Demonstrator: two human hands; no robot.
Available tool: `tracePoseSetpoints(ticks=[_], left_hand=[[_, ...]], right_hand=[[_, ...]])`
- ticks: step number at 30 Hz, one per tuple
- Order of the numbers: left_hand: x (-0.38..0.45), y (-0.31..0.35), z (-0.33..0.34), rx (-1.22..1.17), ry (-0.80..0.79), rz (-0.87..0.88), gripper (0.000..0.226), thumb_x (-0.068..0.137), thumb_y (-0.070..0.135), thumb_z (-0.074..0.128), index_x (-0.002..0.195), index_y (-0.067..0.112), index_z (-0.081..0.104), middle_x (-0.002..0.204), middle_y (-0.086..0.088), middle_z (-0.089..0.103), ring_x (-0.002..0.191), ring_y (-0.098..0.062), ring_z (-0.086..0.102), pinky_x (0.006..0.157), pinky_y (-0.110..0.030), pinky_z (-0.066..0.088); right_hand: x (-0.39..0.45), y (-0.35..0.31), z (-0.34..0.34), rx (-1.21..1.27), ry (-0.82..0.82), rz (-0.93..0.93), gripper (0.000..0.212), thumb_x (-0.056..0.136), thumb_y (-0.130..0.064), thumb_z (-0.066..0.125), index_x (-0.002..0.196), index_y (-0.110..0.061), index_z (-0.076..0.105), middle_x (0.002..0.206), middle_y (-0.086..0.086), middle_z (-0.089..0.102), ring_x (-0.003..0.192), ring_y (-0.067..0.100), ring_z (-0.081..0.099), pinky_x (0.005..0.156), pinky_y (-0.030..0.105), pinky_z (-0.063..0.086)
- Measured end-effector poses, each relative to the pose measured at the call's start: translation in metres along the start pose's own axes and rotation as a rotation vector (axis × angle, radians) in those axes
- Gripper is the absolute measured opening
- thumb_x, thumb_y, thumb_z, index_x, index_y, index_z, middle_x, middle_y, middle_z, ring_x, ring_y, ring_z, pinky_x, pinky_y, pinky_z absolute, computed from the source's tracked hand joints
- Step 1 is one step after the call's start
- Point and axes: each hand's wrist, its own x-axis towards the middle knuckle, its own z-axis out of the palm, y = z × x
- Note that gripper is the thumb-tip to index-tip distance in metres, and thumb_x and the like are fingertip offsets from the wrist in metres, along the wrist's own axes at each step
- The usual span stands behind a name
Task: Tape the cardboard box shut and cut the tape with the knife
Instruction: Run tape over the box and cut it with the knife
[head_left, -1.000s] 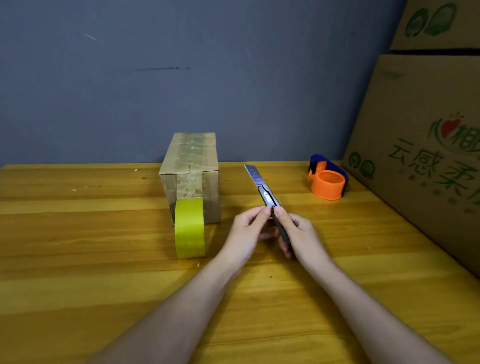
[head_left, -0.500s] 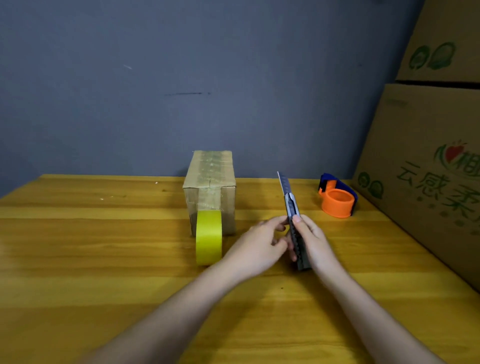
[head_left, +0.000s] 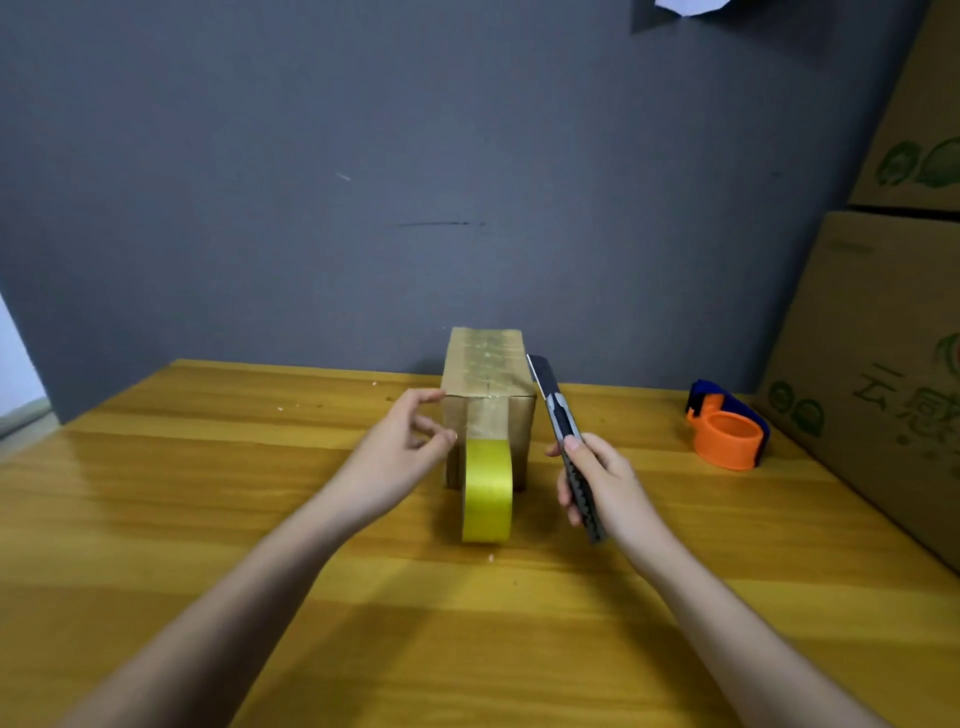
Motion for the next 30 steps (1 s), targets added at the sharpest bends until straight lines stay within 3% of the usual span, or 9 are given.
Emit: tracePoseSetpoints(ticks=[3, 6, 9, 13, 16, 21, 24, 27, 30], left_hand=[[-0.004, -0.012, 0.004, -0.022, -0.165, -0.083, 0.067, 0.090, 0.027, 0.058, 0.144, 0.031, 0.019, 0.094, 0.000, 0.064, 0.086, -0.020, 0.067, 0.088, -0.036, 0.050], [-0.006, -0.012, 0.011, -0.151, -0.266, -0.125, 0.077, 0.090, 0.030, 0.057, 0.144, 0.044, 0.005, 0.093, -0.003, 0.068, 0.080, -0.012, 0.065, 0.083, -0.029, 0.052], [-0.004, -0.013, 0.018, -0.161, -0.178, -0.076, 0.068, 0.088, 0.033, 0.061, 0.139, 0.045, 0.017, 0.077, 0.002, 0.070, 0.071, -0.010, 0.066, 0.084, -0.034, 0.054], [-0.003, -0.015, 0.020, -0.059, 0.001, -0.024, 0.063, 0.083, 0.043, 0.062, 0.130, 0.043, 0.020, 0.093, -0.004, 0.072, 0.088, -0.023, 0.067, 0.091, -0.042, 0.050], [0.003, -0.011, 0.015, -0.120, -0.090, -0.007, 0.077, 0.085, 0.041, 0.062, 0.141, 0.046, 0.010, 0.101, 0.001, 0.069, 0.087, -0.016, 0.067, 0.088, -0.038, 0.053], [0.016, -0.012, 0.010, -0.201, -0.265, -0.029, 0.083, 0.085, 0.027, 0.065, 0.142, 0.051, 0.010, 0.065, -0.005, 0.057, 0.065, -0.020, 0.053, 0.066, -0.034, 0.051], [0.018, -0.017, 0.013, -0.186, -0.294, -0.049, 0.086, 0.080, 0.035, 0.070, 0.138, 0.057, 0.011, 0.061, -0.003, 0.053, 0.063, -0.023, 0.048, 0.063, -0.040, 0.046], [0.017, -0.018, 0.016, -0.200, -0.295, -0.051, 0.086, 0.084, 0.029, 0.067, 0.140, 0.053, 0.007, 0.052, 0.009, 0.054, 0.057, -0.009, 0.052, 0.057, -0.029, 0.050], [0.018, -0.019, 0.019, -0.219, -0.299, -0.050, 0.088, 0.085, 0.024, 0.066, 0.141, 0.051, 0.005, 0.044, 0.012, 0.047, 0.051, -0.002, 0.047, 0.053, -0.023, 0.047]], right_hand=[[-0.001, 0.000, 0.001, -0.017, 0.001, 0.016, 0.028, 0.099, -0.029, 0.038, 0.090, -0.011, 0.057, 0.052, 0.005, 0.052, 0.037, 0.016, 0.045, 0.040, 0.023, 0.037], [-0.003, -0.003, -0.001, -0.044, -0.004, 0.012, 0.028, 0.099, -0.029, 0.038, 0.092, -0.010, 0.058, 0.052, 0.005, 0.053, 0.038, 0.017, 0.046, 0.041, 0.024, 0.039], [-0.006, -0.008, -0.005, -0.092, -0.018, 0.005, 0.028, 0.099, -0.029, 0.038, 0.094, -0.009, 0.058, 0.052, 0.003, 0.054, 0.039, 0.017, 0.047, 0.042, 0.024, 0.040], [-0.011, -0.011, -0.009, -0.127, -0.032, 0.000, 0.029, 0.099, -0.029, 0.039, 0.096, -0.008, 0.059, 0.053, 0.003, 0.055, 0.041, 0.016, 0.048, 0.043, 0.022, 0.043], [-0.011, -0.010, -0.009, -0.144, -0.038, 0.007, 0.029, 0.099, -0.029, 0.039, 0.096, -0.008, 0.059, 0.053, 0.003, 0.056, 0.041, 0.016, 0.049, 0.044, 0.023, 0.043], [-0.009, -0.008, -0.010, -0.200, -0.075, 0.011, 0.028, 0.099, -0.029, 0.040, 0.097, -0.009, 0.059, 0.053, 0.001, 0.057, 0.042, 0.015, 0.050, 0.046, 0.024, 0.044], [-0.010, -0.011, -0.012, -0.367, -0.084, -0.018, 0.025, 0.099, -0.031, 0.039, 0.096, -0.014, 0.057, 0.059, 0.003, 0.056, 0.049, 0.015, 0.054, 0.054, 0.033, 0.049], [-0.016, -0.019, -0.017, -0.773, -0.149, -0.083, 0.024, 0.095, -0.047, 0.034, 0.100, -0.027, 0.046, 0.065, 0.002, 0.059, 0.057, 0.018, 0.059, 0.059, 0.042, 0.050], [-0.018, -0.029, -0.019, -1.095, -0.186, -0.198, 0.021, 0.098, -0.043, 0.030, 0.114, -0.031, 0.035, 0.064, -0.008, 0.051, 0.054, 0.010, 0.049, 0.046, 0.026, 0.034]])
